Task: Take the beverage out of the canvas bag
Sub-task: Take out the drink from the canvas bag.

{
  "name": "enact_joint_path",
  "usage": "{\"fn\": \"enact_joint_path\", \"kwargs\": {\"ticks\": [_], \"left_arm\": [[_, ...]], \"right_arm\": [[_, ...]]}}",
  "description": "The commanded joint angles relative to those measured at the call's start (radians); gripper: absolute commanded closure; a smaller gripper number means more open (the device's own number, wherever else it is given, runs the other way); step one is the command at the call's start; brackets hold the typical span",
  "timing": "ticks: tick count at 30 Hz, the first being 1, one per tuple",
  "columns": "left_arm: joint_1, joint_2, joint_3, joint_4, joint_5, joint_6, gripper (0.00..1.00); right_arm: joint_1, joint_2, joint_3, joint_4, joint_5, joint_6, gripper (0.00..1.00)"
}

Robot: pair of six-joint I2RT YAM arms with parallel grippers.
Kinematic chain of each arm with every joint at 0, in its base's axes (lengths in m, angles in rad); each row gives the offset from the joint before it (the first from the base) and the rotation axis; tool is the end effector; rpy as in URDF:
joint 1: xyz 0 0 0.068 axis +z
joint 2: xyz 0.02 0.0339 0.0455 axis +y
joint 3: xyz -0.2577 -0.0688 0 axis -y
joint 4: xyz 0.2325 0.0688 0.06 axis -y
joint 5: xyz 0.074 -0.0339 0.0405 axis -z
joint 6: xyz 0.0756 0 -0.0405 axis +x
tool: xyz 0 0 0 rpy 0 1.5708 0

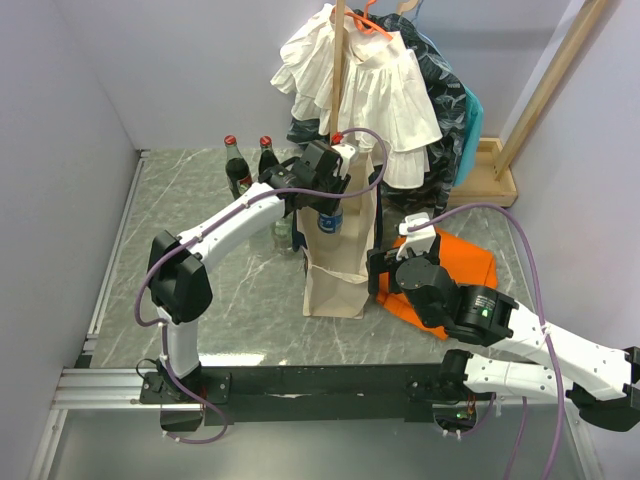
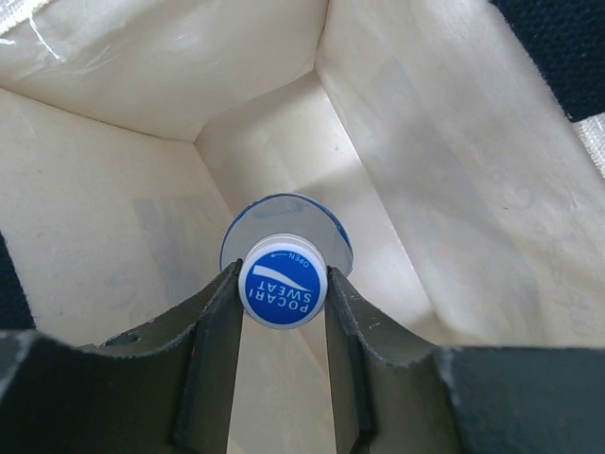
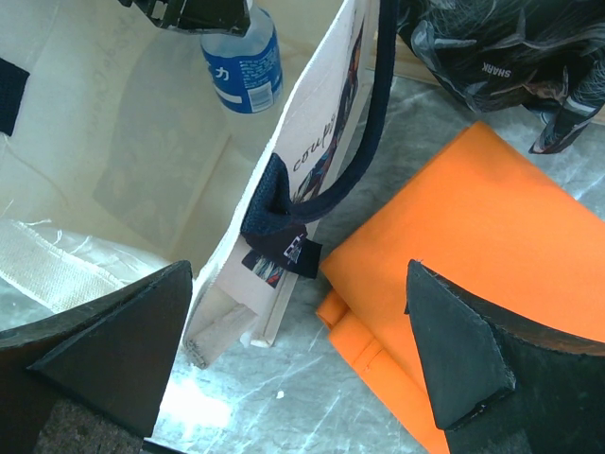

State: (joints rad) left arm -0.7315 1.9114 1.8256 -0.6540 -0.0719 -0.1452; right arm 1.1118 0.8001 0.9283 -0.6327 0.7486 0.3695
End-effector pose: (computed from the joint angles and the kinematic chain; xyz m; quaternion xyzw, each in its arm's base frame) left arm 0.3409 -0.2987 0.2955 0.2503 0.8795 -0.1414 0.3792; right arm 0.1244 0.1356 0.3251 -0.1176 0.8144 0.0868 0.5616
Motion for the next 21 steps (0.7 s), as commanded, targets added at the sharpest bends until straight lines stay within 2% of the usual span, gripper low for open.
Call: {"fn": "enact_joint_path", "kwargs": {"ticks": [1,6,21], "left_arm": [[-0.003,0.012,0.035,0.033,0.029,-0.014,0.72],[-0.003,0.008,0.037,0.039,0.024,-0.019,0.99],[-0.003,-0.104,0.04,0.093,0.011,-0.019,0.99]], "right_arm": [[-0.001,-0.004,-0.006,0.019,0.029,0.003,0.0],[-0.001,-0.004,-0.006,0.018,0.031,0.005,0.0],[-0.003,-0.018,-0.008,0.016,0.037,0.009,0.0]]}}
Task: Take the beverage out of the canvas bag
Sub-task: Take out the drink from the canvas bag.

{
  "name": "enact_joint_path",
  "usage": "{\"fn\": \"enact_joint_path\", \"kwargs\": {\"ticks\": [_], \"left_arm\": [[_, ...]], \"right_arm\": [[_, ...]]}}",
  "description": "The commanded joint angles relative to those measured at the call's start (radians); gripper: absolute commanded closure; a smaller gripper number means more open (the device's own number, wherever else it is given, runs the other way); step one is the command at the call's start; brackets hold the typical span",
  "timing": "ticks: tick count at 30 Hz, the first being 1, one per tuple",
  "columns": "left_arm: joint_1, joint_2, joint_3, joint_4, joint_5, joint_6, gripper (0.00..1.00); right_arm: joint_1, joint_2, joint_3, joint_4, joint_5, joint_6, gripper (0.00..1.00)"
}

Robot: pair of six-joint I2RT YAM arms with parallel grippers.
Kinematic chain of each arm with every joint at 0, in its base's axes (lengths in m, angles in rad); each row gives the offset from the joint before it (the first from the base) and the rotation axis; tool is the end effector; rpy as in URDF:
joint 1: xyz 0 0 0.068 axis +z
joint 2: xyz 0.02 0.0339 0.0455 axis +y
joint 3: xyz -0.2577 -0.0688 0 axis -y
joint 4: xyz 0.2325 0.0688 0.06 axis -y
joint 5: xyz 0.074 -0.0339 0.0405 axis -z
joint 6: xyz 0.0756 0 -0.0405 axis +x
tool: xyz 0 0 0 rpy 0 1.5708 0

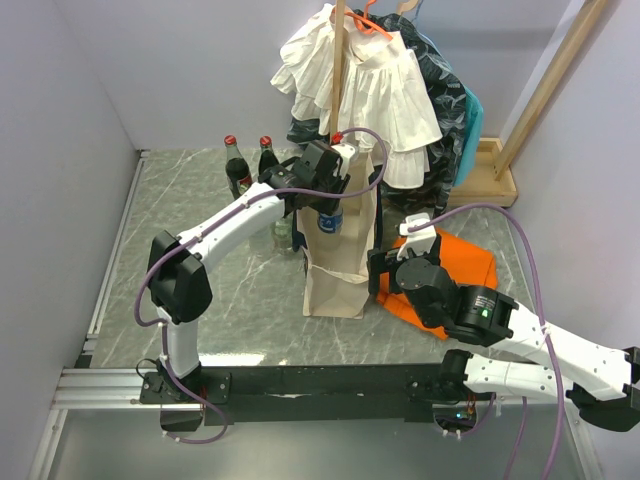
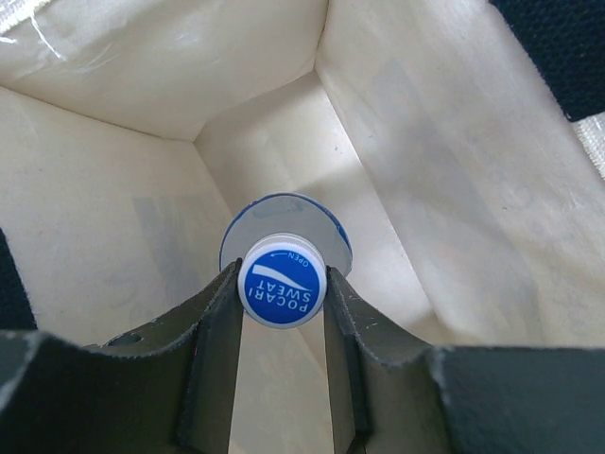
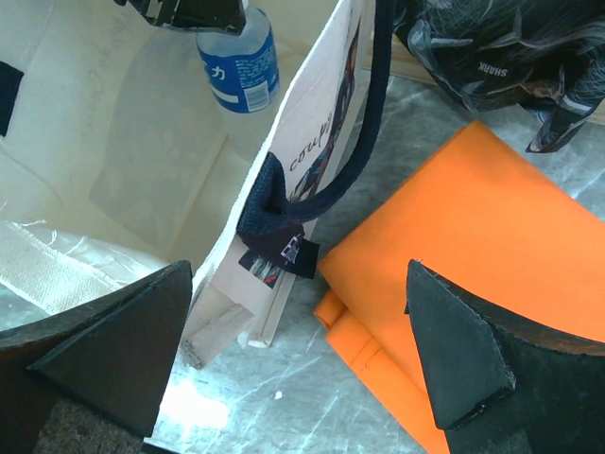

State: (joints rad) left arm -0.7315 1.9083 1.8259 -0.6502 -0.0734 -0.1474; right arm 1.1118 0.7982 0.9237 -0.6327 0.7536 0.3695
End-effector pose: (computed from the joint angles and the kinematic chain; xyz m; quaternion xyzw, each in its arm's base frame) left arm 0.3409 -0.2985 0.2974 0.2485 0.8785 -0.1427 0.3823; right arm 0.1244 0.1350 0.3239 -0.1168 0.8145 0.0841 0.5620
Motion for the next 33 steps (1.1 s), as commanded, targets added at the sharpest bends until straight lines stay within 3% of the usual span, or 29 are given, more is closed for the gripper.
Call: {"fn": "enact_joint_path", "kwargs": {"ticks": [1,33], "left_arm": [[-0.003,-0.11,0.033,0.102,0.014,-0.021,0.99],[-0.045,-0.301,0.128,0.083,0.003,-0.007,0.99]], "right_arm": [[-0.001,-0.014,-0.002,0.016,0.03,0.009,0.0],[-0.001,-0.004,0.004,0.03,0.039,0.005,0.0]]}}
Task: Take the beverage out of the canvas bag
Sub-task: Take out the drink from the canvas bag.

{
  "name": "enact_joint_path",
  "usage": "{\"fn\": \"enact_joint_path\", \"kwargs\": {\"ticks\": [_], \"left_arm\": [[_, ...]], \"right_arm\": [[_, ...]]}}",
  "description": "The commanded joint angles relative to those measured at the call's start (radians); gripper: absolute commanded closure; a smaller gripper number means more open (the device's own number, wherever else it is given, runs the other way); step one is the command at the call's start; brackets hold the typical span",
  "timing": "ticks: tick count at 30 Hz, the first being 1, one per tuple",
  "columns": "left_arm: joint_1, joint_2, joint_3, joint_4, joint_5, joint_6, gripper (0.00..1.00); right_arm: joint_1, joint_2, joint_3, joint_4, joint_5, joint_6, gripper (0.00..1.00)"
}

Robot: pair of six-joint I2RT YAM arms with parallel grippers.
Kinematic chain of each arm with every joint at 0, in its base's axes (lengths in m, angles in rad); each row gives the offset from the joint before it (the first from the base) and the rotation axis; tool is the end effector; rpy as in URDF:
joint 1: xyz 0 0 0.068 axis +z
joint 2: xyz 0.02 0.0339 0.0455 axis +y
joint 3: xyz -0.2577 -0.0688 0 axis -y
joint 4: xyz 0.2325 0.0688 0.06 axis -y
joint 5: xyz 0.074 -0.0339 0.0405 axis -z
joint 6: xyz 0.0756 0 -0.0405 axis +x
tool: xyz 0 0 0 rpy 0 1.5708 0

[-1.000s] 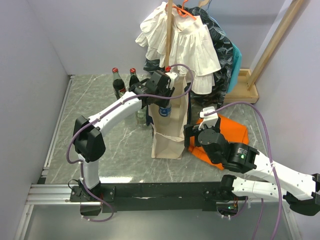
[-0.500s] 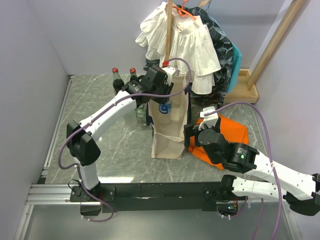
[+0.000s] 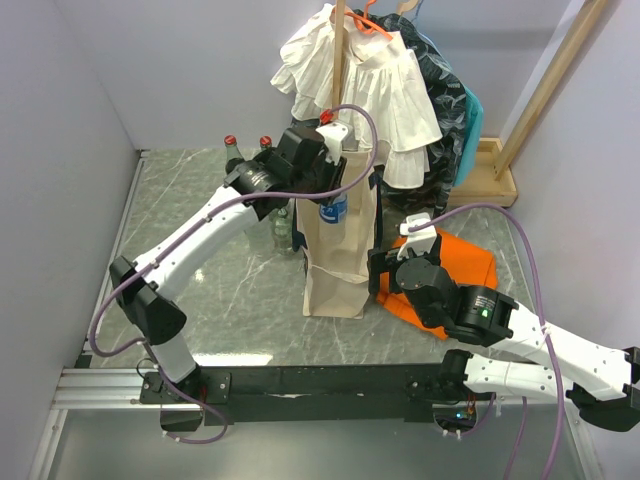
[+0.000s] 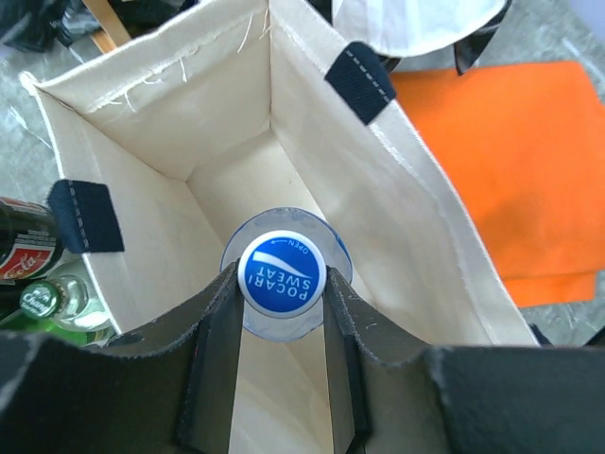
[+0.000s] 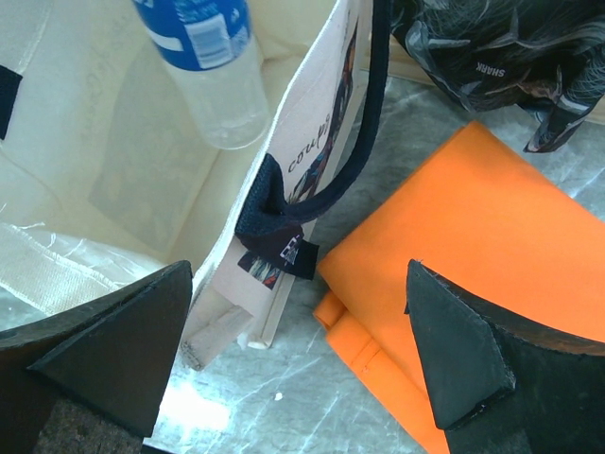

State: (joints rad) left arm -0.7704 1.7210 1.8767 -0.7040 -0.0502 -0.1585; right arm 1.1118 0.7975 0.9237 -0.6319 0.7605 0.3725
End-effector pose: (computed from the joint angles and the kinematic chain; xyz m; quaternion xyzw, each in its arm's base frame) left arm 0.2944 -0.2804 0.3857 0.2509 0.8351 -0.1995 0.4471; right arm 0.1246 0.1345 0.3243 -0.1133 0.8140 0.0830 0.5636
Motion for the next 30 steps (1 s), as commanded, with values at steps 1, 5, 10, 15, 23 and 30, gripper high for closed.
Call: {"fn": "enact_joint_path", "kwargs": {"ticks": [1,5,10,15,23,30], "left_arm": [[-0.009,-0.121,0.073,0.141,-0.026,0.002,0.99],[-0.013,-0.182,0.023,0.179,-0.048,0.004,0.99],[-0.015,-0.231,0.006,0.209,-0.042,0.004,0.99],[-0.02,-0.261,0.01,0.209,-0.046,0.004,0.99],[-0.026,-0.33,-0.02,0.224,-0.08,0.008,0.99],[-0.026,-0.385,-0.05,0.254,-0.097,0.013,0.99]], "right_arm": [[-0.001,-0.001,0.004,0.031,0.033,0.002,0.0],[-0.001,0.0,0.009,0.028,0.034,0.0,0.0],[-0.001,0.006,0.012,0.031,0.028,-0.003,0.0],[-0.001,0.019,0.014,0.037,0.023,-0.004,0.0],[0.0,0.02,0.01,0.038,0.026,-0.004,0.0],[-0.001,0.026,0.009,0.038,0.022,0.005,0.0]]}}
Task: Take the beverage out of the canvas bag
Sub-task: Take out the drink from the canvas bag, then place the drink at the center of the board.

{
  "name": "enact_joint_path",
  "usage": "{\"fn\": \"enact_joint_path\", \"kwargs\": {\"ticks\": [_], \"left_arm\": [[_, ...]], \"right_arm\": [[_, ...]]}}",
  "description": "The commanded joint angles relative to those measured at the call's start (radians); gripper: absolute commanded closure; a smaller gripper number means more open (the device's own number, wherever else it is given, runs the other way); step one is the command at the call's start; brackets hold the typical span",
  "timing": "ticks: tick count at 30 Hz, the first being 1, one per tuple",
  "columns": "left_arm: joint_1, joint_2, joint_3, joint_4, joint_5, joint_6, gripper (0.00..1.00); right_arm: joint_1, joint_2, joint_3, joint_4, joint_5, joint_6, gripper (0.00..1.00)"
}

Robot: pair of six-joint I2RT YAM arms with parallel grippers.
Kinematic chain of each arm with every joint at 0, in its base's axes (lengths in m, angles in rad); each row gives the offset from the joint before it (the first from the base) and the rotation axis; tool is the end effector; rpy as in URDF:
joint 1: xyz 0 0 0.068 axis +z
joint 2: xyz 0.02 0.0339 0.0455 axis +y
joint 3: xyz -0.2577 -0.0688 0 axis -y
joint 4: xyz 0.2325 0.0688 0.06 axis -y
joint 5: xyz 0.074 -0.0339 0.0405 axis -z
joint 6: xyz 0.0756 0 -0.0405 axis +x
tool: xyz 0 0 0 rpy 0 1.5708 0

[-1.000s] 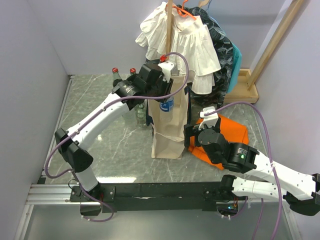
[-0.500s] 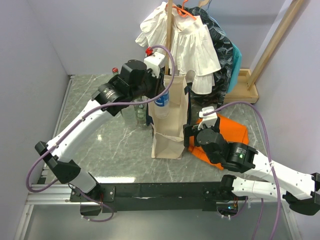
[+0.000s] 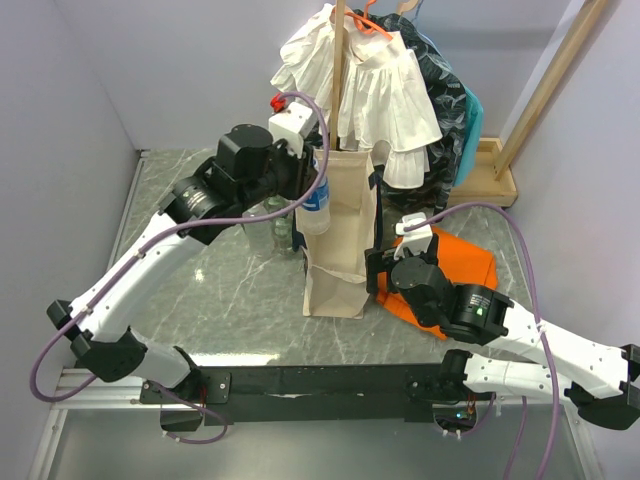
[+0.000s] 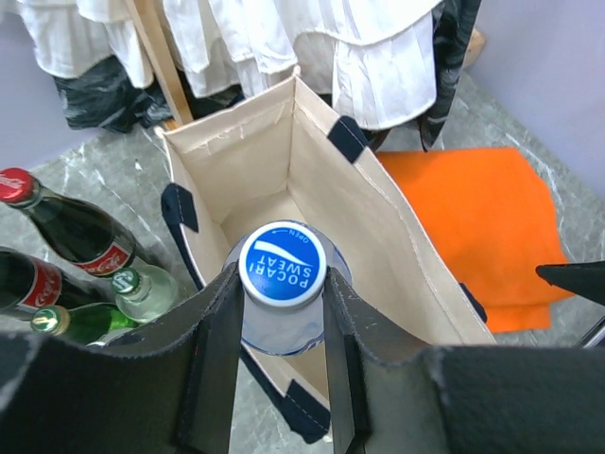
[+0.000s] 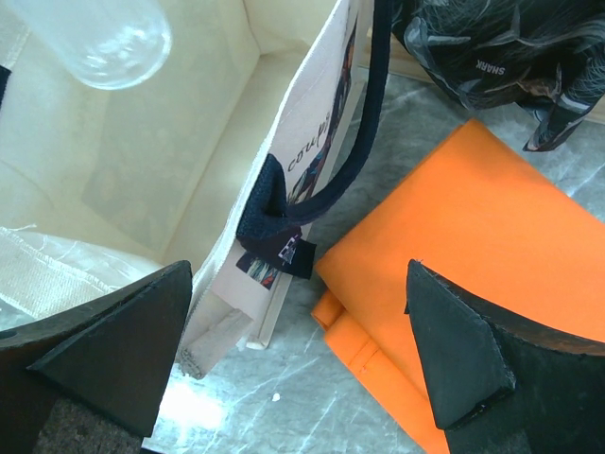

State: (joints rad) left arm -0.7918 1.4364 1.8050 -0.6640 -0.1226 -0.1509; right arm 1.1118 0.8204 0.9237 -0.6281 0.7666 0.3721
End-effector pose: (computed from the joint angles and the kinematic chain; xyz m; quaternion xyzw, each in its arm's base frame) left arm 0.2337 -0.2236 0.4652 0.2180 0.7726 -0.2260 0.5518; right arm 0.1270 0.1386 0.3213 -0.1163 0.8167 0.0742 0.5604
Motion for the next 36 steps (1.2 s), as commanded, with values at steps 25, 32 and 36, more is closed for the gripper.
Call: {"fn": "enact_joint_path", "kwargs": {"ticks": [25,32,36], "left_arm": [[-0.006,-0.269,-0.044,0.296,0.005,-0.001,0.99],[-0.006,-0.292,-0.061,0.287,-0.012,-0.004,0.99],[-0.006,-0.312,-0.087,0.276,-0.043,-0.007,0.99]], "right_arm": [[-0.001,0.016,0.01,0.044,0.014,0.001,0.0],[0.002,0.005,0.024,0.047,0.023,-0.007,0.0],[-0.001,0.006,0.07,0.058,0.007,-0.055,0.0]]}}
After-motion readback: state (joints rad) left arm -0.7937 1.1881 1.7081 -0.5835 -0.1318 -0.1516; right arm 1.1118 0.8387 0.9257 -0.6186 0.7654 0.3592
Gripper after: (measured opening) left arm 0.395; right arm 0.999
